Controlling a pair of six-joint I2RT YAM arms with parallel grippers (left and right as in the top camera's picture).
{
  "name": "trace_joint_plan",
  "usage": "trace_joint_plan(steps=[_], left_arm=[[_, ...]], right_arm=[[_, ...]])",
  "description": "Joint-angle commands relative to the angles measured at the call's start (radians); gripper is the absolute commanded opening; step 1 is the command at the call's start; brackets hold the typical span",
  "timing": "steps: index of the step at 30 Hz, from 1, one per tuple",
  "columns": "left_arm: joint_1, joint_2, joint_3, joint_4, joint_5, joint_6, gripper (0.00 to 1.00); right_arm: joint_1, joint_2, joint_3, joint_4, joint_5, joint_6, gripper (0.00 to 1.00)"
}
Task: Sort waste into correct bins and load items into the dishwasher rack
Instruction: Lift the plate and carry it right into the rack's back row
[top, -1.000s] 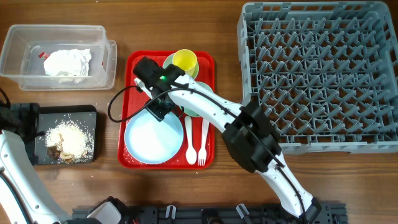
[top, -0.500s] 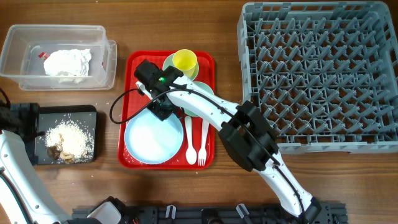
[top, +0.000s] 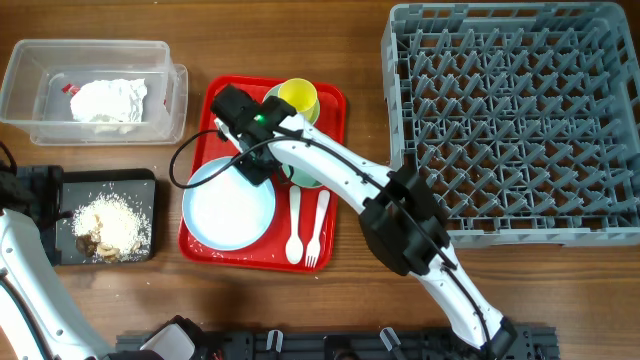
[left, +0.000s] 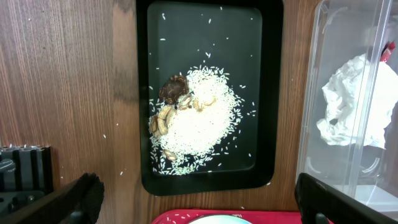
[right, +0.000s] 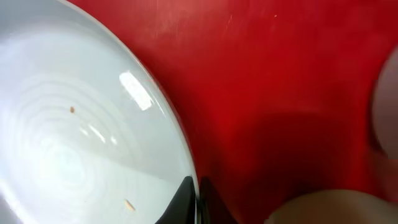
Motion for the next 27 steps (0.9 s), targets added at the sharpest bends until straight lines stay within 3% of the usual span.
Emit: trace_joint_plan(steps=[1, 11, 16, 23, 27], left_arm=[[0.005, 0.005, -0.004, 0.0, -0.013, -0.002, 1.0], [0.005, 0.005, -0.004, 0.0, -0.013, -0.002, 1.0], [0.005, 0.005, -0.004, 0.0, -0.013, -0.002, 1.0], [0.005, 0.005, -0.004, 0.0, -0.013, -0.002, 1.0], [0.005, 0.005, -0.004, 0.0, -0.013, -0.002, 1.0]], right_arm=[[-0.054, -0.183, 0.025, 0.008, 0.095, 0.076, 0.04], [-0.402, -0.408, 0.025, 0.012, 0.189, 0.156, 0.04], [-0.633, -0.408, 0.021, -0.021, 0.414, 0.332, 0.04], [-0.766, -0.404, 0.021, -0.023, 0.692, 0.384, 0.04], [-0.777, -0.381, 0.018, -0.023, 0.737, 0.387, 0.04]])
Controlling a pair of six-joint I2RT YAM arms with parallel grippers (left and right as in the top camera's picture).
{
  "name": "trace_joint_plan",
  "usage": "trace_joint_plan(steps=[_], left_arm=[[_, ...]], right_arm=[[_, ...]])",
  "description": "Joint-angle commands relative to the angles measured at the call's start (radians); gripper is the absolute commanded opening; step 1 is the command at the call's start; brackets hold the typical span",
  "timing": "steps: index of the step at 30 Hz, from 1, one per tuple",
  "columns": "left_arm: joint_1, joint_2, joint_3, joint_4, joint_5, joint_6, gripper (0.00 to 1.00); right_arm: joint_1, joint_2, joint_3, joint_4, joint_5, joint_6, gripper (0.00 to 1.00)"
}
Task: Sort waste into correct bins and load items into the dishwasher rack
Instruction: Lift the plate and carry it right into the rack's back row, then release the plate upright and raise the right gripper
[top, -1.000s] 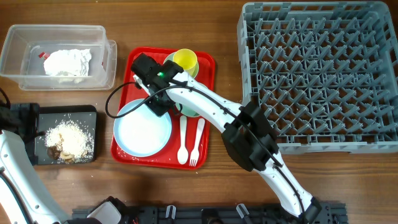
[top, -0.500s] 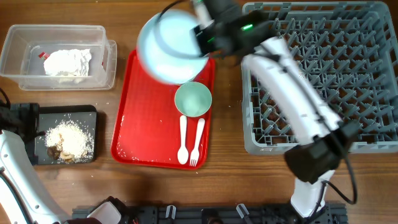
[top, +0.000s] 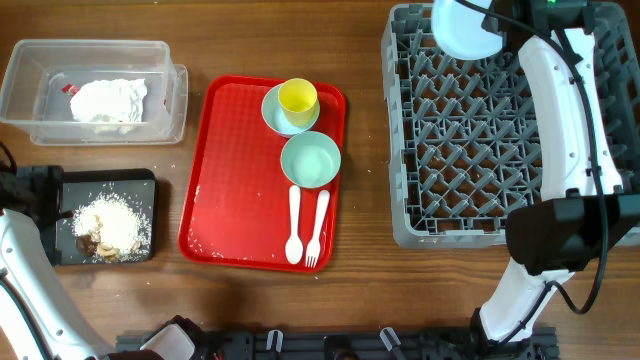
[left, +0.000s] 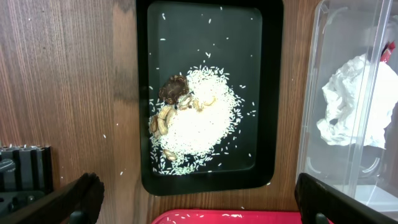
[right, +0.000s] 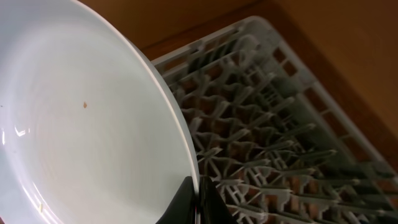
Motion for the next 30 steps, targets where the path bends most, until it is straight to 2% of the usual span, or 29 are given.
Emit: trace_joint_plan(steps=[1, 7, 22, 25, 26, 27, 28, 29, 30], left_arm=[[0.005, 0.005, -0.004, 0.0, -0.013, -0.002, 1.0], [0.005, 0.005, -0.004, 0.001, -0.013, -0.002, 1.0], [0.005, 0.005, -0.004, 0.0, -0.014, -0.002, 1.0], [0.005, 0.005, -0.004, 0.0, -0.013, -0.002, 1.0], [0.005, 0.005, -0.004, 0.0, -0.013, -0.002, 1.0], [0.005, 0.005, -0.004, 0.0, -0.013, -0.002, 1.0], [0.005, 0.005, -0.004, 0.0, -0.013, -0.002, 1.0], [0.005, 0.005, -0.004, 0.0, -0.013, -0.002, 1.0], [0.005, 0.005, -0.004, 0.0, -0.013, -0.002, 1.0]], right_arm=[[-0.002, 0.032, 0.001, 0.006, 0.097, 0.028, 0.04], [0.0, 0.099, -0.047, 0.053, 0.181, 0.011, 0.04], [0.075, 0.146, -0.061, 0.059, 0.178, -0.083, 0.05], [0.109, 0.14, -0.061, 0.055, 0.115, -0.083, 0.15], [0.132, 0.132, -0.061, 0.056, 0.098, -0.084, 0.19], [0.151, 0.124, -0.06, 0.057, 0.095, -0.083, 0.29], [0.174, 0.114, -0.055, 0.053, 0.095, -0.084, 0.61], [0.193, 0.103, -0.053, 0.051, 0.09, -0.084, 0.83], [0.224, 0.082, -0.053, 0.053, 0.047, -0.112, 1.0]])
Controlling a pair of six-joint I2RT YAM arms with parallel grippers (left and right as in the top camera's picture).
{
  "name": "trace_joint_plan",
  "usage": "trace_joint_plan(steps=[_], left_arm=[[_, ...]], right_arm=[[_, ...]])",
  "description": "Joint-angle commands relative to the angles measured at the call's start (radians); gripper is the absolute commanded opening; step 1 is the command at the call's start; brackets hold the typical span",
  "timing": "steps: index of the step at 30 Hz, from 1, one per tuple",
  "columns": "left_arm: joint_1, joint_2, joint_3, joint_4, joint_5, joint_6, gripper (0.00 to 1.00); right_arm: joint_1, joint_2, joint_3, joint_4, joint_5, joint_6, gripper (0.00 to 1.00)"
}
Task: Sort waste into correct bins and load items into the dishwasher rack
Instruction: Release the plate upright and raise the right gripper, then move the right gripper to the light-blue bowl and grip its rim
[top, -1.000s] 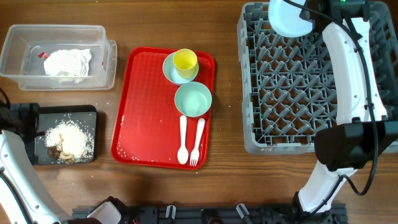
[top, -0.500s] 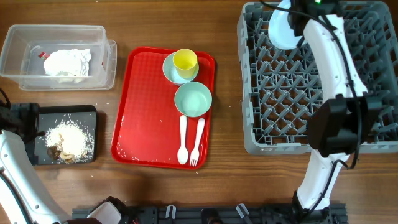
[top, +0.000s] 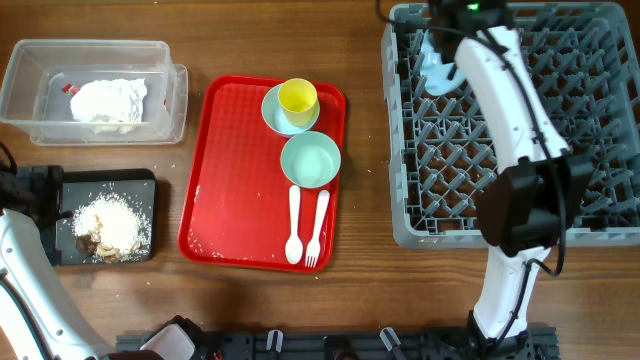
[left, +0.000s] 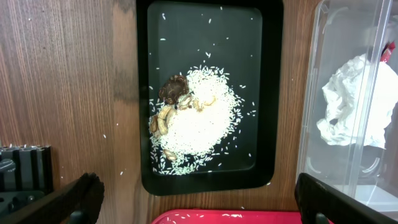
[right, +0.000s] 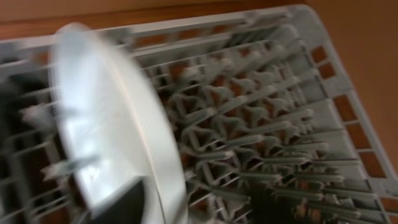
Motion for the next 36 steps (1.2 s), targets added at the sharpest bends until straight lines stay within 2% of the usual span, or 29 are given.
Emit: trace_joint_plan(steps=[1, 4, 10, 13, 18, 25, 36], left_arm=[[0.005, 0.005, -0.004, 0.0, -0.013, -0.002, 1.0], [0.005, 0.005, -0.004, 0.0, -0.014, -0.002, 1.0], [0.005, 0.005, -0.004, 0.0, -0.013, -0.002, 1.0], [0.005, 0.005, -0.004, 0.0, -0.013, -0.002, 1.0], [0.005, 0.005, -0.004, 0.0, -0.013, -0.002, 1.0], [0.005, 0.005, -0.004, 0.0, -0.013, -0.002, 1.0], [0.005, 0.005, -0.004, 0.0, -0.013, -0.002, 1.0]], right_arm=[[0.088, -0.08, 0.009, -0.001, -0.129, -0.074, 1.0], [0.15, -0.125, 0.009, -0.01, -0.256, -0.096, 1.0], [0.226, -0.132, 0.004, -0.006, -0.786, -0.136, 1.0], [0.267, -0.113, 0.004, -0.011, -0.932, -0.193, 0.96], [0.396, -0.043, 0.004, -0.074, -0.882, -0.212, 0.76], [0.539, 0.074, 0.004, -0.111, -0.704, -0.21, 0.63], [0.571, 0.239, 0.004, -0.137, -0.681, -0.167, 0.61]])
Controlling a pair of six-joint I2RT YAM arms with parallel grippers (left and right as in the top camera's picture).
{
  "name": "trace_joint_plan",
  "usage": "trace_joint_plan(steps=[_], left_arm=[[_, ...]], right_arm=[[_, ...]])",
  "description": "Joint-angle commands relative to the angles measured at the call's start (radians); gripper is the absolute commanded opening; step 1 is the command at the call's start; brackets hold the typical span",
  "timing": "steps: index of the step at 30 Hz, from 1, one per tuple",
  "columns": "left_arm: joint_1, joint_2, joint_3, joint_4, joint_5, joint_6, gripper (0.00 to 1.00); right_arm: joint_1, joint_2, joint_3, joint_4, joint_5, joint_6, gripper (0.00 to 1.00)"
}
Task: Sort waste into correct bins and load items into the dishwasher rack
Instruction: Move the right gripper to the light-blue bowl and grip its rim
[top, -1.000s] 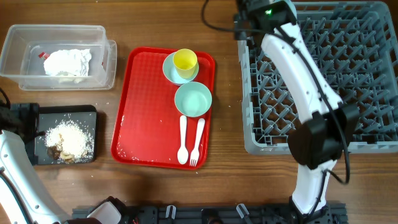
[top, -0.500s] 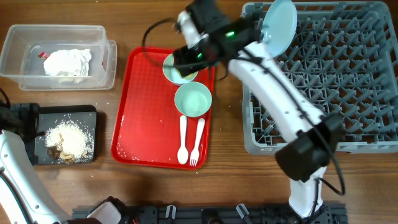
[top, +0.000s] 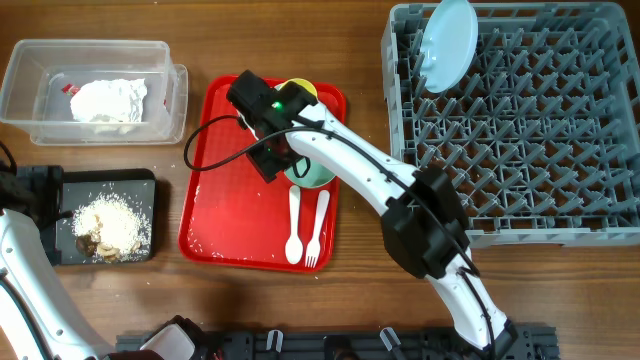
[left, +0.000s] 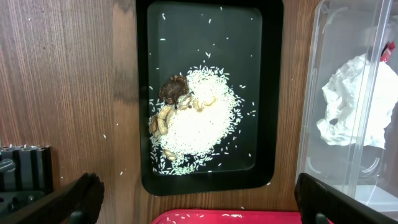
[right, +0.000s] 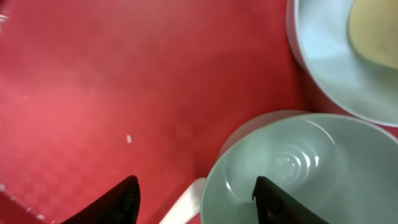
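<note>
The pale blue plate (top: 447, 45) stands on edge in the back left corner of the grey dishwasher rack (top: 520, 215). On the red tray (top: 225, 200) are a green bowl (right: 298, 168), a yellow cup (right: 376, 28) on a saucer (right: 323, 59), a white spoon (top: 294, 225) and a fork (top: 316, 228). My right gripper (right: 196, 202) is open low over the tray, with the bowl's left rim and the spoon's tip between its fingers (right: 118, 202). My left gripper (left: 199, 208) hangs open near the black tray of rice (left: 208, 93).
A clear bin (top: 95, 90) holding crumpled tissue stands at the back left. The black tray (top: 108, 222) with rice and scraps sits in front of it, left of the red tray. My right arm (top: 370, 180) stretches across the red tray's right side.
My right gripper was at the plate in the rack's back left corner. Now it is open over the red tray at the green bowl, and the plate stands alone in the rack.
My right gripper was shut on the plate's rim on the red tray. Then it held the plate above the rack's back. Then the plate was down among the tines. Now the plate is let go and the gripper is back at the tray. The left arm stayed still.
</note>
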Motion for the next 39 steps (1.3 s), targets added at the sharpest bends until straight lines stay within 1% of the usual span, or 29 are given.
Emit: trace_joint_plan(steps=[1, 3, 5, 6, 9, 13, 18, 21, 26, 31, 33, 34, 39], left_arm=[[0.005, 0.005, -0.004, 0.0, -0.013, -0.002, 1.0], [0.005, 0.005, -0.004, 0.0, -0.013, -0.002, 1.0], [0.005, 0.005, -0.004, 0.0, -0.013, -0.002, 1.0], [0.005, 0.005, -0.004, 0.0, -0.014, -0.002, 1.0], [0.005, 0.005, -0.004, 0.0, -0.013, -0.002, 1.0], [0.005, 0.005, -0.004, 0.0, -0.013, -0.002, 1.0], [0.005, 0.005, -0.004, 0.0, -0.013, -0.002, 1.0], [0.005, 0.005, -0.004, 0.0, -0.013, -0.002, 1.0], [0.005, 0.005, -0.004, 0.0, -0.013, -0.002, 1.0], [0.005, 0.005, -0.004, 0.0, -0.013, -0.002, 1.0], [0.005, 0.005, -0.004, 0.0, -0.013, -0.002, 1.0], [0.005, 0.005, -0.004, 0.0, -0.013, -0.002, 1.0], [0.005, 0.005, -0.004, 0.0, -0.013, -0.002, 1.0]], right_arm=[[-0.002, 0.05, 0.003, -0.005, 0.03, 0.03, 0.61], [-0.002, 0.061, 0.003, -0.006, 0.03, 0.034, 0.56], [-0.002, 0.071, 0.003, -0.006, 0.03, 0.043, 0.4], [-0.002, 0.077, 0.003, -0.007, 0.03, 0.06, 0.36], [-0.002, 0.083, 0.003, -0.013, 0.03, 0.061, 0.29], [-0.002, 0.084, 0.003, -0.035, 0.03, 0.11, 0.28], [-0.002, 0.085, 0.003, -0.05, 0.03, 0.125, 0.27], [-0.001, 0.085, -0.004, -0.041, 0.03, 0.137, 0.23], [-0.001, 0.085, -0.027, -0.034, 0.03, 0.145, 0.23], [0.0, 0.084, -0.027, -0.032, 0.029, 0.157, 0.16], [0.0, 0.084, -0.027, -0.04, 0.03, 0.164, 0.08], [0.0, 0.084, -0.025, -0.045, 0.03, 0.163, 0.05], [-0.003, 0.065, 0.007, -0.085, 0.03, 0.163, 0.04]])
